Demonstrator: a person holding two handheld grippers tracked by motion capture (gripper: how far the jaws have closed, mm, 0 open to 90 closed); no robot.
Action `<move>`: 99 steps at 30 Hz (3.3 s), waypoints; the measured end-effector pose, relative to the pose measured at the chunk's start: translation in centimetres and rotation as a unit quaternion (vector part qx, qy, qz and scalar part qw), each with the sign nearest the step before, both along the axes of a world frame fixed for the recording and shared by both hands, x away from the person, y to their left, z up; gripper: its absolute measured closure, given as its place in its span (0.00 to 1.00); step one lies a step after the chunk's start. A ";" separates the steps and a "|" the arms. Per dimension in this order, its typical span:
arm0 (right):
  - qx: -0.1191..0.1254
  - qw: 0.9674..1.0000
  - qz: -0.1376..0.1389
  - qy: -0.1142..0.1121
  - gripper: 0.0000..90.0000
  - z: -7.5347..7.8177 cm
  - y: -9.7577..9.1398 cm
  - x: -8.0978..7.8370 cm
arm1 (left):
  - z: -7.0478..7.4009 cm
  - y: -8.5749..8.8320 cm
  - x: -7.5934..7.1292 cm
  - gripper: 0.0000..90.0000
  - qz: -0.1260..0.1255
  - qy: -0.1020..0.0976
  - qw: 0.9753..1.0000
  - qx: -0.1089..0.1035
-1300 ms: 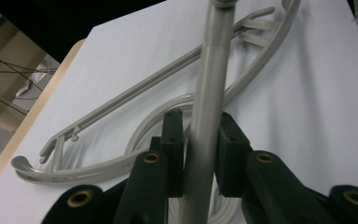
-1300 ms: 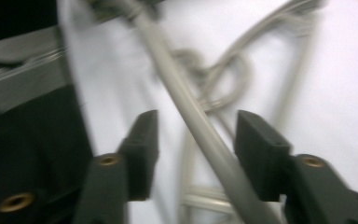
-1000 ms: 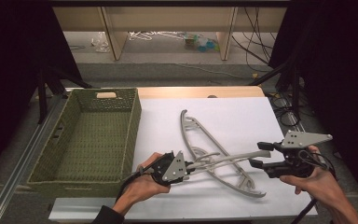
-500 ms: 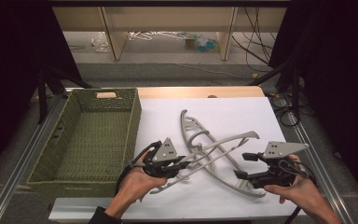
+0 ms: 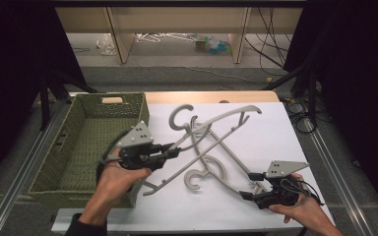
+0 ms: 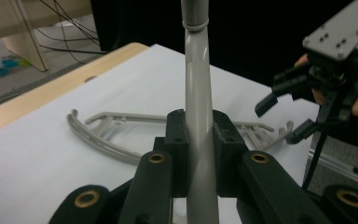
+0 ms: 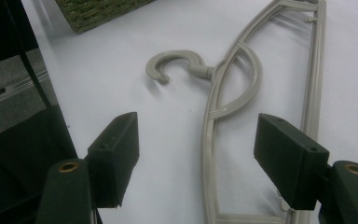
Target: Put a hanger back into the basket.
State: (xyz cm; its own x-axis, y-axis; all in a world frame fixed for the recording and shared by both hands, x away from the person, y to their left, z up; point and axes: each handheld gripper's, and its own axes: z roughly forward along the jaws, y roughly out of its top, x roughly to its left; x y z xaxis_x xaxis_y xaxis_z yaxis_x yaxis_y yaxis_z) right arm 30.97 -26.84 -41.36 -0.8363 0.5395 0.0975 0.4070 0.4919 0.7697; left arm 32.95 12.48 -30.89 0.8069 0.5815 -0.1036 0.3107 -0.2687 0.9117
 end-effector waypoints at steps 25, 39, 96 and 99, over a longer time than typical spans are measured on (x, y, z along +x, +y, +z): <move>0.010 1.000 -0.011 0.009 0.32 -0.5 -0.4 0.2 | 1.4 12.9 3.8 0.88 0.144 -0.008 0.989 0.029; 0.008 1.000 -0.012 0.020 0.32 -0.7 -0.3 0.3 | -0.6 18.4 4.2 0.88 0.182 -0.014 0.982 0.058; 0.001 0.999 -0.012 0.030 0.32 -1.1 -0.3 0.4 | -8.7 23.4 5.9 0.62 0.337 0.124 0.916 0.181; 0.000 0.999 -0.011 0.032 0.32 -1.1 -0.3 0.4 | -7.6 23.0 5.2 0.60 0.325 0.110 0.923 0.175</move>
State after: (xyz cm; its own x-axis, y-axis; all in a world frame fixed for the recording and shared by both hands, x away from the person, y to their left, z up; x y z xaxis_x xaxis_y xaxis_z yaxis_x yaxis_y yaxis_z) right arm 31.42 -27.10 -42.51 -0.8161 0.5581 0.1504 0.4662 0.4817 0.7421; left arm 38.17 35.53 -38.49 0.2580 0.9641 0.0620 0.6770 -0.2262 0.7003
